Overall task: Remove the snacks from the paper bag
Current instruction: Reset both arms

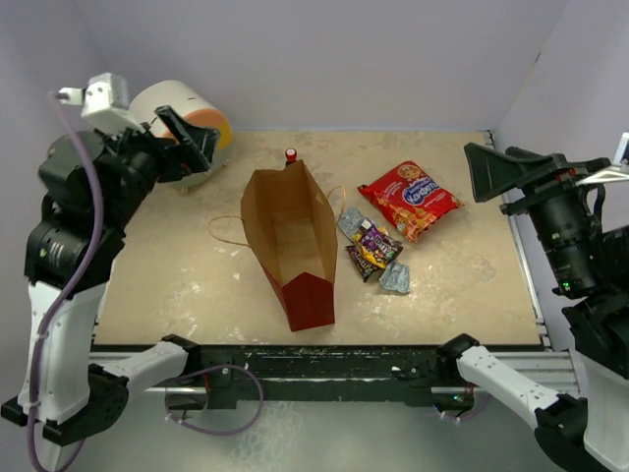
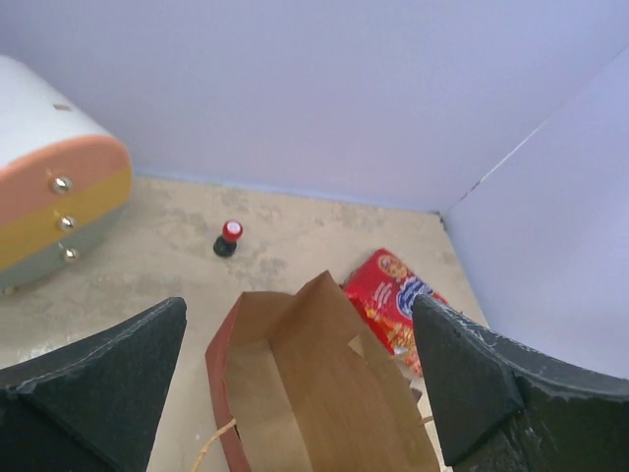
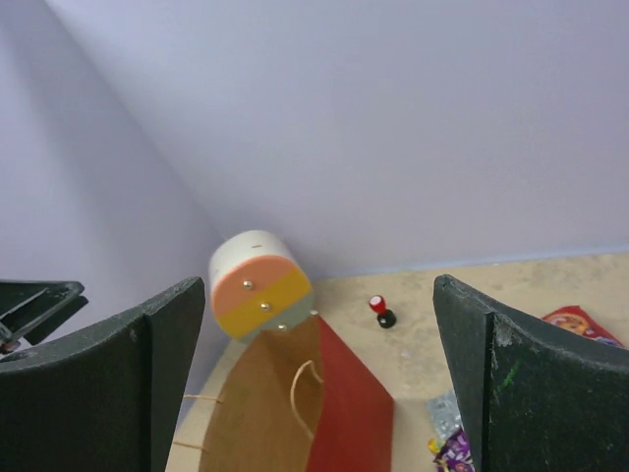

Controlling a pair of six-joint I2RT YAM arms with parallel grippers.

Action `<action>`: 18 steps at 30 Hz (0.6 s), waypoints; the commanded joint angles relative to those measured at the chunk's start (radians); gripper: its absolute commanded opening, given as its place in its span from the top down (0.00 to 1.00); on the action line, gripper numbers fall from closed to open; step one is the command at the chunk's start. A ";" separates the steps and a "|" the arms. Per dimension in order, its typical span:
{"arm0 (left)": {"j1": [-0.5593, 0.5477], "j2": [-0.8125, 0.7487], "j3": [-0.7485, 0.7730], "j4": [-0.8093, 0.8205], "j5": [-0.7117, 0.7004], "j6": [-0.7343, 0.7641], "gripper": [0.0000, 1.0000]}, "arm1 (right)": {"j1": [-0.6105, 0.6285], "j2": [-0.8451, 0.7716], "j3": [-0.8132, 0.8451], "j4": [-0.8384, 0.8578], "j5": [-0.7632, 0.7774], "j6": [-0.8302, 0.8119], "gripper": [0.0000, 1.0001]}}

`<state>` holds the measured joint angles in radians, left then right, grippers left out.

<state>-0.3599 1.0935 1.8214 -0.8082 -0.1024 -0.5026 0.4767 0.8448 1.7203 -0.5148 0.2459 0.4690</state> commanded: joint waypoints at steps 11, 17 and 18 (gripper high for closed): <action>0.007 -0.214 -0.048 0.108 -0.165 0.041 0.01 | -0.001 -0.165 -0.209 0.063 0.139 0.241 0.00; 0.007 -0.205 -0.044 0.080 -0.164 0.042 0.01 | -0.002 -0.140 -0.179 -0.002 0.189 0.277 0.00; 0.007 -0.204 -0.040 0.076 -0.164 0.044 0.01 | -0.001 -0.135 -0.173 -0.014 0.194 0.280 0.00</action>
<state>-0.3599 0.8696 1.7802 -0.7307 -0.2504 -0.4847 0.4767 0.6971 1.5085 -0.5076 0.3870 0.7074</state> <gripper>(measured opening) 0.992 0.995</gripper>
